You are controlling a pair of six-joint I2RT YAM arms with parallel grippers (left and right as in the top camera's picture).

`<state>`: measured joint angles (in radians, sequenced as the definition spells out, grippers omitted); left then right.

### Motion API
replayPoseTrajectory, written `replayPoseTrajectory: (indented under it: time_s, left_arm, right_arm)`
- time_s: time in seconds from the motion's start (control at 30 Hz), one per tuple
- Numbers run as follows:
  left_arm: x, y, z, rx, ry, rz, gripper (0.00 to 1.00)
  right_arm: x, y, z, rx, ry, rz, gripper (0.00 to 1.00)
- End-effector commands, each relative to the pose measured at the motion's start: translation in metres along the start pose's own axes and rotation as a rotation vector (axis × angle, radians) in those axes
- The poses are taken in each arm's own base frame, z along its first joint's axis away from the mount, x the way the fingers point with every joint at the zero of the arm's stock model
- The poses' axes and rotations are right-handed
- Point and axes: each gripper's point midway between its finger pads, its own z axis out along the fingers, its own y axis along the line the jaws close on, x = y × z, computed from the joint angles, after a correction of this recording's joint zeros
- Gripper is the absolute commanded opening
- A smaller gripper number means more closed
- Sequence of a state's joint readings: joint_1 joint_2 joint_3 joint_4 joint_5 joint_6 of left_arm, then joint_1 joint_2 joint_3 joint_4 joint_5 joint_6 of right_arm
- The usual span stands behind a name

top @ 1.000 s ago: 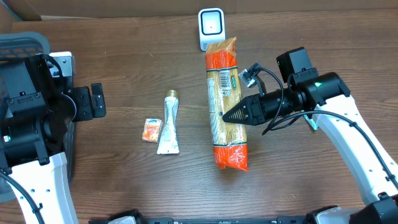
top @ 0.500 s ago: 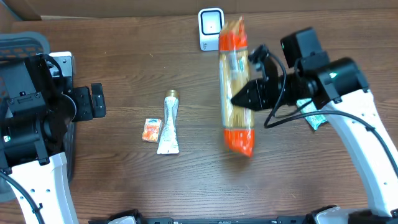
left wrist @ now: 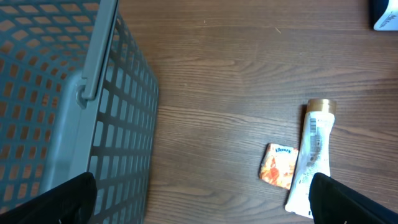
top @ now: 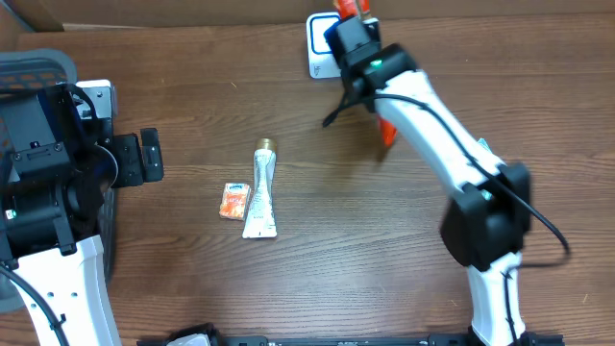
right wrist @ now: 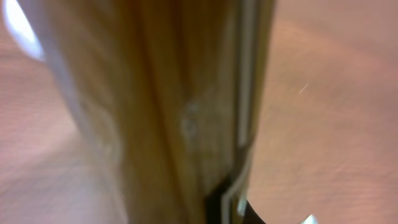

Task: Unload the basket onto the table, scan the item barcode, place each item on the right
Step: 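Hold the spaghetti package's barcode in front of the white scanner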

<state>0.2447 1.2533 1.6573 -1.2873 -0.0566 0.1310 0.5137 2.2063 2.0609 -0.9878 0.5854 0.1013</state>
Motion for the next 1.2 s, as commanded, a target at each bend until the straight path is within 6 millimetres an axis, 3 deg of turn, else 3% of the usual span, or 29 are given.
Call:
replayPoseTrajectory:
  time_s: [0.0,0.23,0.43,0.67,0.9,1.17]
  left_arm:
    - [-0.004,0.001,-0.003,0.0,-0.014,0.008,1.0]
    - [-0.004,0.001,-0.003,0.0,-0.014,0.008,1.0]
    - [-0.004,0.001,-0.003,0.0,-0.014,0.008,1.0]
    - [-0.004,0.001,-0.003,0.0,-0.014,0.008,1.0]
    - [-0.004,0.001,-0.003,0.0,-0.014,0.008,1.0]
    - [-0.004,0.001,-0.003,0.0,-0.014,0.008,1.0]
  right_arm:
    - [-0.057,-0.062,-0.031,0.378,-0.197,-0.063,0.04]
    - [-0.101,-0.036,-0.004,0.419,-0.341,-0.213,0.04]
    - [-0.098,-0.007,0.029,0.412,-0.314,-0.477,0.04]
    - [-0.092,0.006,0.058,0.443,-0.3,-0.556,0.04]
    - [-0.098,0.003,0.055,0.471,-0.329,-0.509,0.04]
    - [-0.099,-0.005,0.051,0.528,-0.299,-0.574,0.04]
